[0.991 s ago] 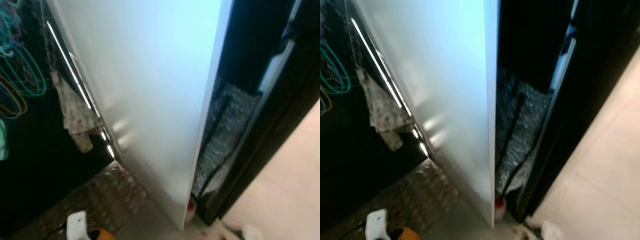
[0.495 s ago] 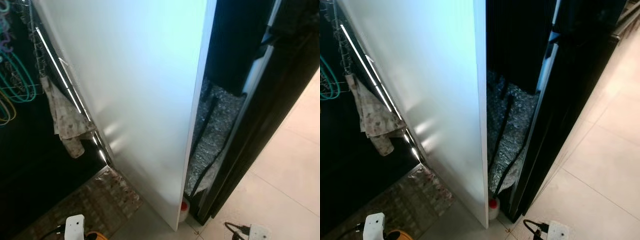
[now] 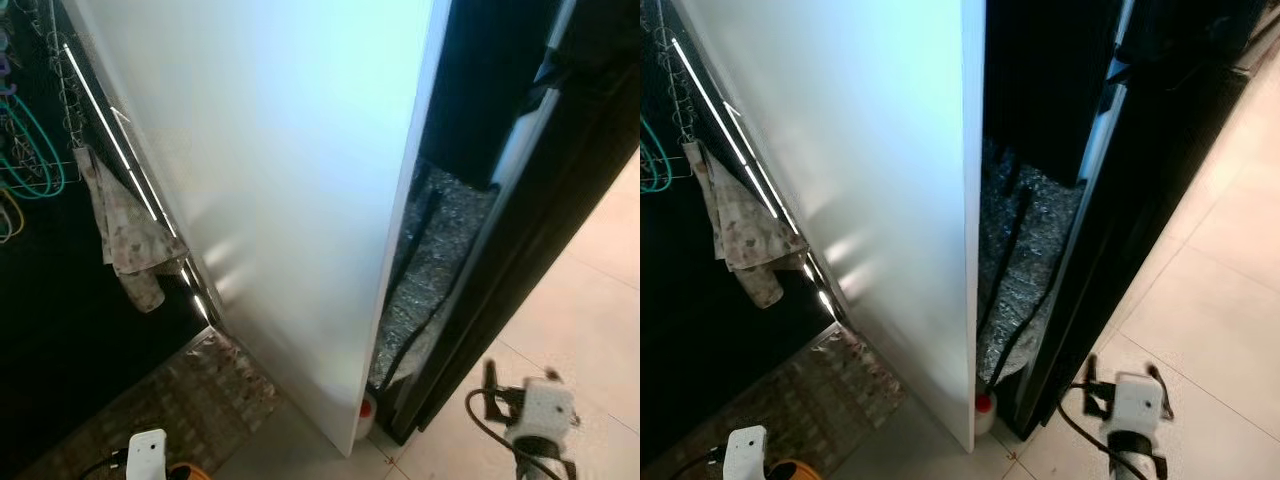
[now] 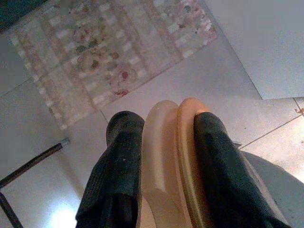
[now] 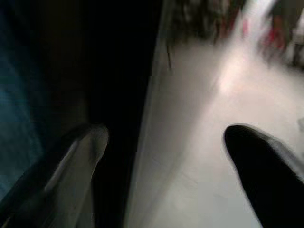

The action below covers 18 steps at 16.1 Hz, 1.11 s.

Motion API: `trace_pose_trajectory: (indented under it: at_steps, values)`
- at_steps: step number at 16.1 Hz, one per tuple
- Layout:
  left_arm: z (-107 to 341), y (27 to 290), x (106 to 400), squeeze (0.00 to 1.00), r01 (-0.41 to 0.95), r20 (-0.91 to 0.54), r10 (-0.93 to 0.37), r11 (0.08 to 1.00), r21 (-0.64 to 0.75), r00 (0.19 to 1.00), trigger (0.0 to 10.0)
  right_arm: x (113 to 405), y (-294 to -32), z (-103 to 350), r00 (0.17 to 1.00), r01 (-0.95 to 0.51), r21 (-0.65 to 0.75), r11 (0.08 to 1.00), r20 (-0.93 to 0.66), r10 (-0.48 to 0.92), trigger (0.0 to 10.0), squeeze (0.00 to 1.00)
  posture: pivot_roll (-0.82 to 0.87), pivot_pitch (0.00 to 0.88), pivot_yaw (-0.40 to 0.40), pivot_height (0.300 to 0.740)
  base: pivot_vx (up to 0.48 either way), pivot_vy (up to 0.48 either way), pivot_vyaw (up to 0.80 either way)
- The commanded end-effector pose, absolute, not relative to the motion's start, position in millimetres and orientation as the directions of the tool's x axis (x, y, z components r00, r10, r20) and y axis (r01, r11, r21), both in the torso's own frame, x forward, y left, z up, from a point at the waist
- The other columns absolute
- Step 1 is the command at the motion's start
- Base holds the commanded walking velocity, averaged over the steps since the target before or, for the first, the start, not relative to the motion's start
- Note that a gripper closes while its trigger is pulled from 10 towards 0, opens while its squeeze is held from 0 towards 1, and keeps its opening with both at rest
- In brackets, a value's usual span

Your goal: Restocking fridge

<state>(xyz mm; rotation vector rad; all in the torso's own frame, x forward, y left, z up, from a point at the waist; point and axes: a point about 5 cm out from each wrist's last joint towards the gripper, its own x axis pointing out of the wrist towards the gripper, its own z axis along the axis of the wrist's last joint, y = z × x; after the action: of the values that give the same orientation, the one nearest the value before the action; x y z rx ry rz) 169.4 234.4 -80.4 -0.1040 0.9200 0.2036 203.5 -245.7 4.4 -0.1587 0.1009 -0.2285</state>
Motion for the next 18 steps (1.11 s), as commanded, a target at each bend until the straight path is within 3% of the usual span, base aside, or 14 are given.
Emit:
trace_pose_trajectory:
  at_steps: [1,3,7,8,9,10,12,14,15,16,18]
  values:
    - [-89,221,158,0.00,-0.195,-0.833,0.072,0.980,-0.044,0.548,10.0,205,-232,15,0.994,0.091,-0.137,0.986,-0.046,-0.098,10.0,0.00,0.00,0.048,0.018,0.740,0.000,0.000,0.00]
    - [-89,220,158,0.00,-0.195,-0.833,0.073,0.980,-0.043,0.548,10.0,199,-218,16,0.996,-0.017,-0.054,0.998,-0.088,0.013,10.0,0.00,0.00,0.050,0.012,0.740,0.000,0.000,0.00]
    - [-90,220,156,0.00,-0.182,-0.836,0.068,0.983,-0.039,0.544,10.0,195,-214,29,0.998,0.003,-0.095,0.995,-0.061,-0.009,10.0,0.00,-0.01,0.046,0.018,0.740,0.000,0.000,0.00]
    - [-90,220,156,0.00,-0.177,-0.837,0.066,0.983,-0.037,0.543,10.0,198,-215,38,0.998,0.020,-0.094,0.995,-0.054,-0.025,10.0,0.88,-0.01,0.046,0.020,0.740,0.000,0.000,0.00]
    - [-90,220,156,0.00,-0.176,-0.838,0.065,0.984,-0.037,0.542,10.0,199,-217,41,0.998,0.032,-0.102,0.994,-0.050,-0.037,10.0,0.88,-0.01,0.046,0.020,0.740,0.000,0.000,0.00]
    - [-90,221,155,0.00,-0.173,-0.838,0.064,0.984,-0.036,0.542,10.0,205,-219,49,0.994,0.098,-0.088,0.991,-0.030,-0.101,10.0,1.00,-0.01,0.037,0.021,0.740,0.000,0.000,0.00]
    - [-90,220,156,0.00,-0.166,-0.836,0.060,0.985,-0.038,0.546,10.0,214,-212,59,0.996,0.092,-0.103,0.991,0.000,-0.092,10.0,1.00,-0.01,0.028,0.021,0.740,0.000,0.000,0.00]
    - [-90,219,157,0.00,-0.163,-0.834,0.058,0.986,-0.039,0.549,10.0,217,-216,62,0.984,0.175,-0.142,0.974,0.002,-0.177,10.0,1.00,-0.01,0.027,0.020,0.740,0.000,0.000,0.00]
    - [-90,219,157,0.00,-0.162,-0.834,0.057,0.986,-0.039,0.549,10.0,219,-218,63,0.978,0.206,-0.143,0.968,0.009,-0.207,10.0,0.94,-0.01,0.027,0.021,0.740,0.000,0.000,0.00]
    - [-90,218,157,0.00,-0.159,-0.833,0.054,0.986,-0.041,0.550,10.0,226,-210,67,0.987,0.161,-0.144,0.977,0.009,-0.161,10.0,0.00,-0.01,0.029,0.020,0.740,0.000,0.000,0.00]
    - [-89,217,158,0.00,-0.157,-0.833,0.052,0.987,-0.043,0.552,10.0,233,-198,68,0.995,0.096,-0.141,0.985,-0.016,-0.099,10.0,0.00,-0.01,0.035,0.018,0.740,0.000,0.000,0.00]
